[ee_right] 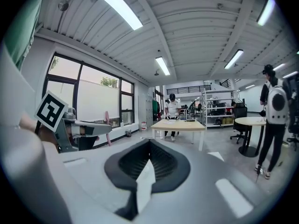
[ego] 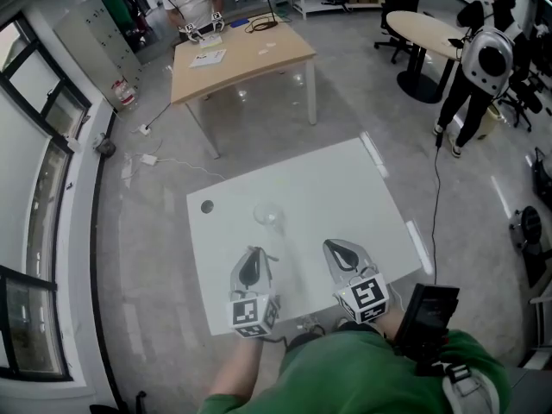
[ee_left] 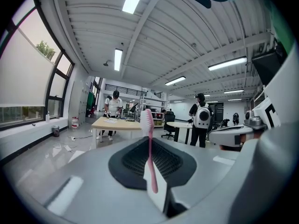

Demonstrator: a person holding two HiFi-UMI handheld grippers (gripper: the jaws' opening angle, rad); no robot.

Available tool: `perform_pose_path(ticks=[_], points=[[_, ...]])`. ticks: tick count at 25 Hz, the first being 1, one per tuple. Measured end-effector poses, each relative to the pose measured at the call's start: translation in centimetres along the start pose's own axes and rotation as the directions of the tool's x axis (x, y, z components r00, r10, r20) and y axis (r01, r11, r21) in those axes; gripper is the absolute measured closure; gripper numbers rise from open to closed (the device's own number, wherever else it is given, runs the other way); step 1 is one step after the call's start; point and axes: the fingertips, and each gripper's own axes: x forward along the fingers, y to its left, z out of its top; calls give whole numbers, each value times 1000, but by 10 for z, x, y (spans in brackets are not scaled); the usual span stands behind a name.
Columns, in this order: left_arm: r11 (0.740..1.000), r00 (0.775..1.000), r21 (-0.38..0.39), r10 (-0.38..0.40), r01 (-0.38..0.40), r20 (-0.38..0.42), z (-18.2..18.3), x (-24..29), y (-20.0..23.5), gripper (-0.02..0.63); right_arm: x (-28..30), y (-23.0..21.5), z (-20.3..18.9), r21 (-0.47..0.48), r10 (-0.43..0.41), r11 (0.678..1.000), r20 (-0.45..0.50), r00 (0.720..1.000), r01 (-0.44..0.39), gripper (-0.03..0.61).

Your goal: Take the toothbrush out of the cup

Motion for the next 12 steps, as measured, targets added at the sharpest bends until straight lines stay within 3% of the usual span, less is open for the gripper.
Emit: perform_pose_path(ticks=[12], points=[[999,999,-3,36,-36,-22,-20,-55,-67,592,-72,-8,-23,25,49,998,5,999,-49,575]])
